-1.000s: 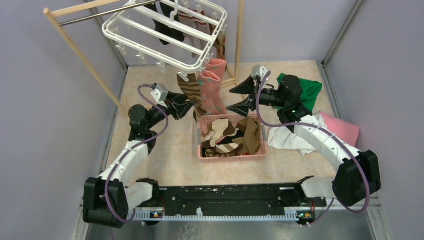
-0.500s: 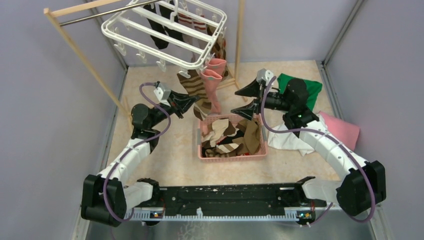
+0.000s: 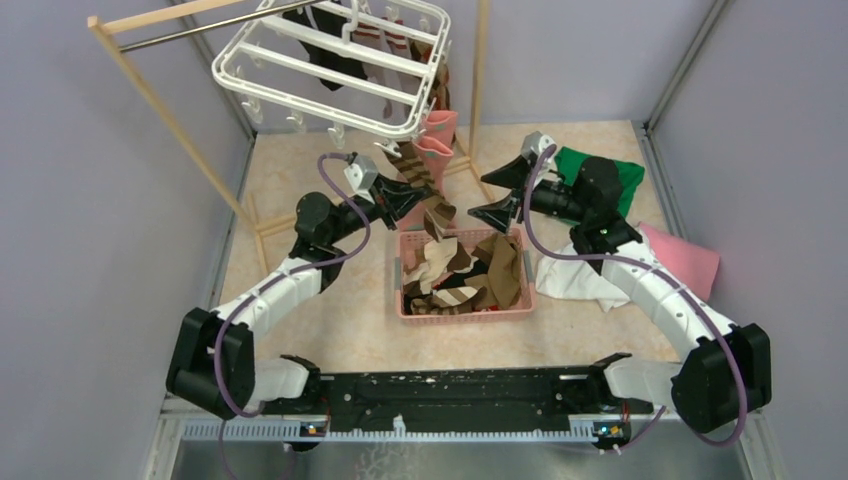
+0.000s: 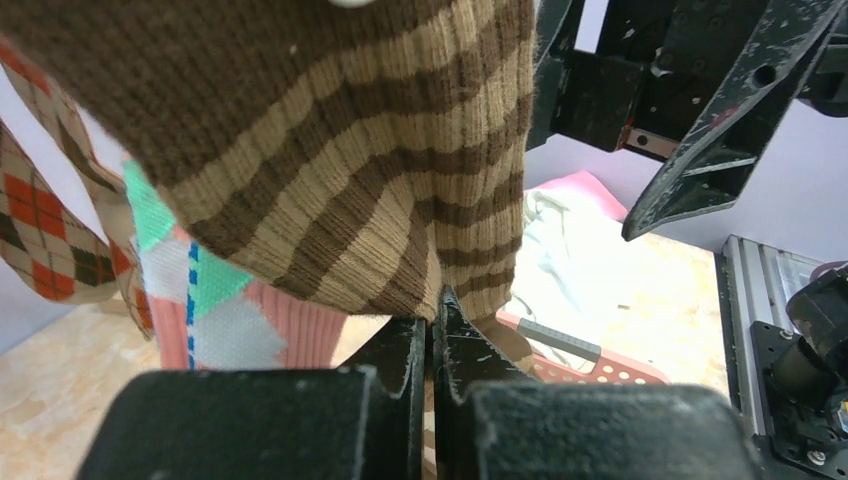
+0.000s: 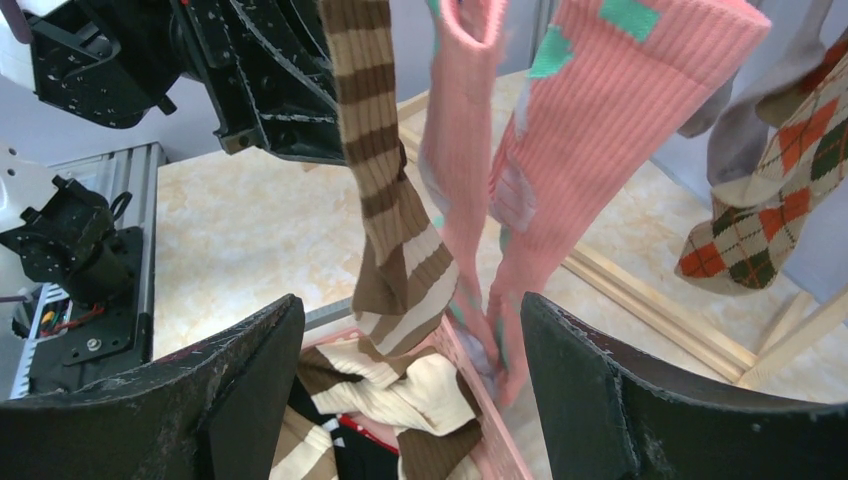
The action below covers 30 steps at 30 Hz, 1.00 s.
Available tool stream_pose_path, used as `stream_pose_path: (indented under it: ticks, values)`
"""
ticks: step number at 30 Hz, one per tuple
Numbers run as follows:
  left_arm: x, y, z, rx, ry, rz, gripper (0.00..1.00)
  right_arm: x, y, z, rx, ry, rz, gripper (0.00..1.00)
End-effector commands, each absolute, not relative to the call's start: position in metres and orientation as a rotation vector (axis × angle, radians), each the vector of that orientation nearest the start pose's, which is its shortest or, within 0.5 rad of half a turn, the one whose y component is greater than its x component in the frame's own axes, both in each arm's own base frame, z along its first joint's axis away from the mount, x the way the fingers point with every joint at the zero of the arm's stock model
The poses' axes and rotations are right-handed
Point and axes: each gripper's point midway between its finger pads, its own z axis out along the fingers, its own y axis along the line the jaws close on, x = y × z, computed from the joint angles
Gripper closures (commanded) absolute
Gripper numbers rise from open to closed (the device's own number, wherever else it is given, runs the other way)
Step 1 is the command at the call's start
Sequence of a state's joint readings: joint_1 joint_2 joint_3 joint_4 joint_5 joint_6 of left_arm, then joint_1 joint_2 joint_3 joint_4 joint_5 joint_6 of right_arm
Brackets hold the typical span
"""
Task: Clip the socks to the hanger
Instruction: Clamp the sock onto the hanger.
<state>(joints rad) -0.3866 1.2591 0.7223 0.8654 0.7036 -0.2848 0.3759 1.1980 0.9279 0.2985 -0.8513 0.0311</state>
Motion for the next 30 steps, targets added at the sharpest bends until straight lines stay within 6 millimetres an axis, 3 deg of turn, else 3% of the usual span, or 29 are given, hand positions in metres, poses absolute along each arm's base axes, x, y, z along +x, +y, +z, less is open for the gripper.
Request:
stream_pose_path:
  ticks: [1,12,23,27,30]
  values:
    - [0.315,-0.265,0.346,0.712,1.097,-0.965,1.00,0.291,0.251,0.331,-0.910,1.296,0.936,0.21]
    - [0.328,-0.301,0.343,0.750,1.083,-1.036,1.00,0.297,0.266,0.358,-0.996,1.118,0.962,0.21]
    - [0.325,-0.307,0.342,0.733,1.084,-1.051,1.00,0.325,0.293,0.371,-1.008,1.115,0.971,0.25]
    - [0.324,-0.310,0.343,0.730,1.080,-1.058,1.00,0.337,0.296,0.377,-0.964,1.133,0.961,0.29]
    - [0.324,-0.313,0.344,0.728,1.077,-1.069,1.00,0.343,0.299,0.379,-0.938,1.152,0.973,0.42]
